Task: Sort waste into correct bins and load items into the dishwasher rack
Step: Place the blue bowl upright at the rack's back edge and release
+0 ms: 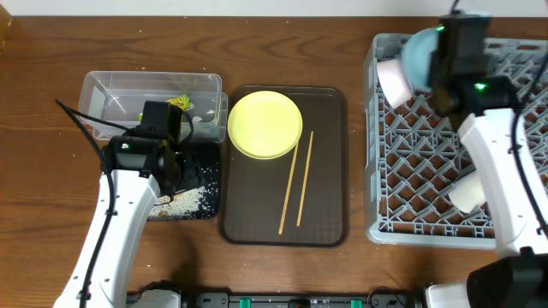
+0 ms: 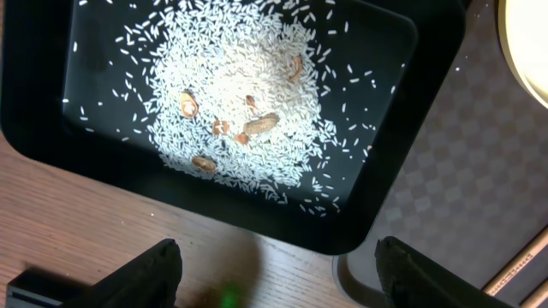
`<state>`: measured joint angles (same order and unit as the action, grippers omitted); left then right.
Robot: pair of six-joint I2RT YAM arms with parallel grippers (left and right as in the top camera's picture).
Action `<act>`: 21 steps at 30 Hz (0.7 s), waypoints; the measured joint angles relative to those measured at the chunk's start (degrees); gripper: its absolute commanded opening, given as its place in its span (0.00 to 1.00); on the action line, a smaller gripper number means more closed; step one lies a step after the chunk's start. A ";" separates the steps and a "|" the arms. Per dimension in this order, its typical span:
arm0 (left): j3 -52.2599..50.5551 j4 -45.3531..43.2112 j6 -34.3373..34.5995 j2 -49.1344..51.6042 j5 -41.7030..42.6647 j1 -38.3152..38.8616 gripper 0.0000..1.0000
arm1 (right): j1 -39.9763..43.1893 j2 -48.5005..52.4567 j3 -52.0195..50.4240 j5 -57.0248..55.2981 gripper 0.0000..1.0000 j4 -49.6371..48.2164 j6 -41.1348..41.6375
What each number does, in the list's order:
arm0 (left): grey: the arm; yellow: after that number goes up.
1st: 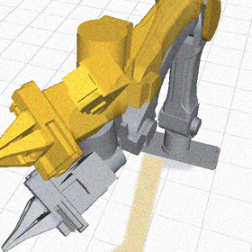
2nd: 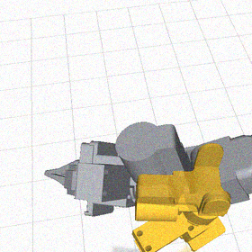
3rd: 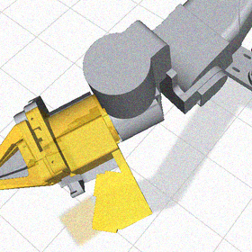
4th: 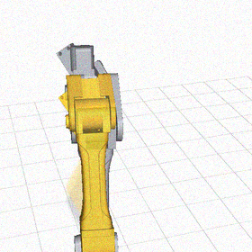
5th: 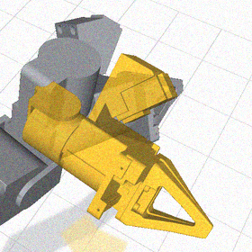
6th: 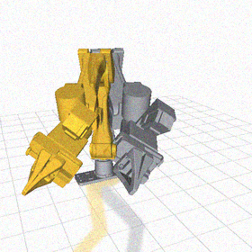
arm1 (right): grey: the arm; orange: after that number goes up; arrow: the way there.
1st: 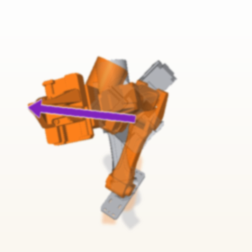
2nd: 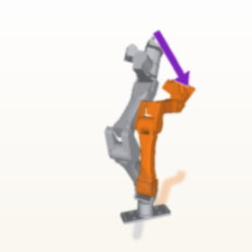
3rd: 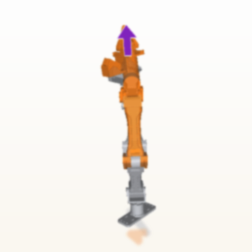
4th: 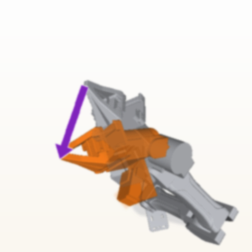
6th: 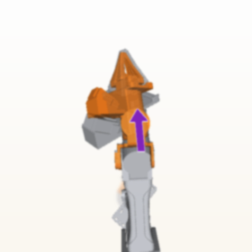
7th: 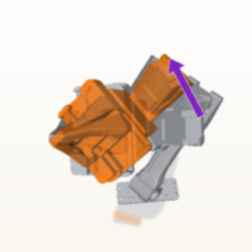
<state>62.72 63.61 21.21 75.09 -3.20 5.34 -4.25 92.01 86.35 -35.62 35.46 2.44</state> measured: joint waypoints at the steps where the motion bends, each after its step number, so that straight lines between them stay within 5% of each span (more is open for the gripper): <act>1: 0.00 -0.02 0.00 0.00 0.00 0.00 0.75 | 0.59 0.20 0.00 -1.86 0.01 -2.34 -1.53; 10: 0.00 -0.48 0.00 0.00 0.00 0.00 0.75 | 3.43 7.02 0.07 -15.98 0.01 -18.16 -18.75; 21: 0.00 -0.48 0.00 0.00 0.00 0.00 0.76 | 5.84 18.95 0.07 -20.92 0.01 -20.90 -24.35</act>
<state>62.72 63.13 21.21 75.09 -3.20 5.34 1.58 110.96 86.41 -56.53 14.57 -21.91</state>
